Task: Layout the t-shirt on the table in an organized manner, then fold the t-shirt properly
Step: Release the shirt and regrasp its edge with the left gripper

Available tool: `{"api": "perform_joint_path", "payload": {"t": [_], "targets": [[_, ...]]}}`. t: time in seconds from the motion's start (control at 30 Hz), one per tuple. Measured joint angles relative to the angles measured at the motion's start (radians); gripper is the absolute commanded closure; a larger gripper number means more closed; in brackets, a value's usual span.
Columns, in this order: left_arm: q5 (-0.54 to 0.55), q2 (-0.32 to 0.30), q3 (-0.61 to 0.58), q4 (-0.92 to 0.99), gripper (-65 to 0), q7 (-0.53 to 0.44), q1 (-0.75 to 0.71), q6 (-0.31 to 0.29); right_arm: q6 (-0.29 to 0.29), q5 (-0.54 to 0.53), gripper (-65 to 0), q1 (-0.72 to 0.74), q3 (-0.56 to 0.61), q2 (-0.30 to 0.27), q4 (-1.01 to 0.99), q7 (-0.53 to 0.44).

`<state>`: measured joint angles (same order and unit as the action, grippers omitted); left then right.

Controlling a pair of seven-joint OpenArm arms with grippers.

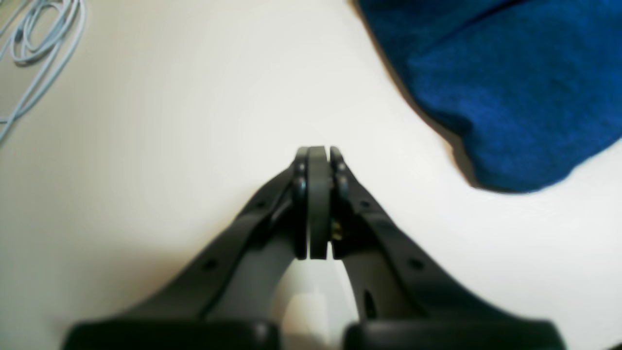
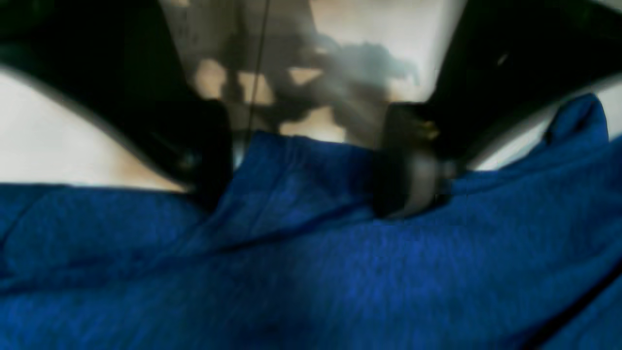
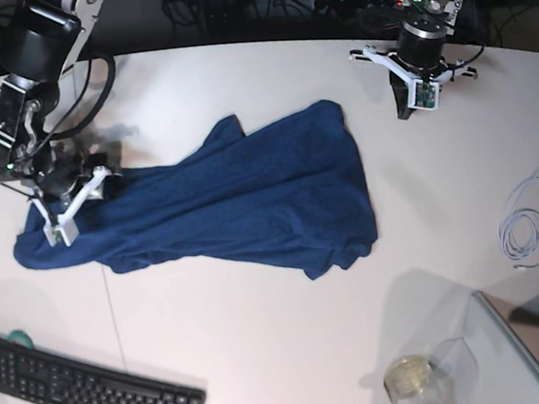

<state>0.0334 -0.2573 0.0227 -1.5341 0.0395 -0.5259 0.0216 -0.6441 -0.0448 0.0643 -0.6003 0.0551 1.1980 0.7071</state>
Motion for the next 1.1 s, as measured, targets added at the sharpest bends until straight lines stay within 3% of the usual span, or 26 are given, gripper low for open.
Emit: {"api": "perform_joint_path", "payload": {"t": [0.03, 0.07, 0.13, 0.3, 0.37, 0.43, 0.47, 0.57, 0.73, 0.8, 0.97, 1.1], "targets": [[0.000, -0.001, -0.006, 0.000, 0.0, 0.000, -0.010, 0.000, 0.000, 0.003, -1.8, -0.006, 0.000, 0.000, 0.003, 0.004], [0.000, 0.000, -0.009, 0.000, 0.0, 0.002, -0.019, 0.000, 0.000, -0.001, 0.0, -0.015, 0.000, 0.001, 0.008, 0.011], [0.000, 0.012, -0.011, 0.000, 0.0, 0.001, -0.034, -0.003, -0.001, 0.006, -2.7, -0.042, 0.002, 0.008, 0.059, 0.052], [0.002, 0.040, -0.014, 0.000, 0.0, 0.001, -0.047, -0.010, -0.010, 0.014, -0.2, -0.153, 0.005, 0.018, 0.357, 0.181], [0.048, 0.045, -0.011, 0.000, 0.0, 0.001, -0.047, 0.000, -0.011, 0.024, -0.2, -0.182, 0.005, 0.031, 0.475, 0.229], [0.117, 0.053, -0.011, 0.000, 0.0, 0.000, -0.046, 0.003, -0.047, 0.001, -0.2, -0.209, 0.008, 0.051, 0.577, 0.269], [0.159, 0.052, -0.023, 0.000, -2.1, 0.001, -0.045, 0.000, -0.054, -0.005, -0.2, -0.216, 0.013, 0.053, 0.615, 0.305], [0.270, 0.023, -0.124, 0.000, -20.9, 0.001, -0.038, 0.006, -0.053, 0.011, -0.2, -0.220, 0.010, 0.047, 0.707, 0.380], [0.398, -0.033, -0.358, 0.031, -48.1, -0.005, 0.025, 0.000, -0.053, 0.006, -0.2, -0.220, 0.010, 0.047, 0.773, 0.412], [0.452, -0.034, -0.420, 0.066, -54.3, -0.005, 0.055, 0.007, -0.053, 0.007, -0.2, -0.220, 0.011, 0.047, 0.772, 0.413], [0.571, -0.031, -0.463, 0.087, -56.9, -0.041, 0.074, -0.001, -0.053, 0.003, -0.2, -0.250, 0.011, 0.045, 0.773, 0.410], [0.589, -0.007, -0.461, 0.105, -56.9, -0.061, 0.079, 0.000, -0.053, 0.006, -0.2, -0.251, 0.011, 0.043, 0.773, 0.408]]}}
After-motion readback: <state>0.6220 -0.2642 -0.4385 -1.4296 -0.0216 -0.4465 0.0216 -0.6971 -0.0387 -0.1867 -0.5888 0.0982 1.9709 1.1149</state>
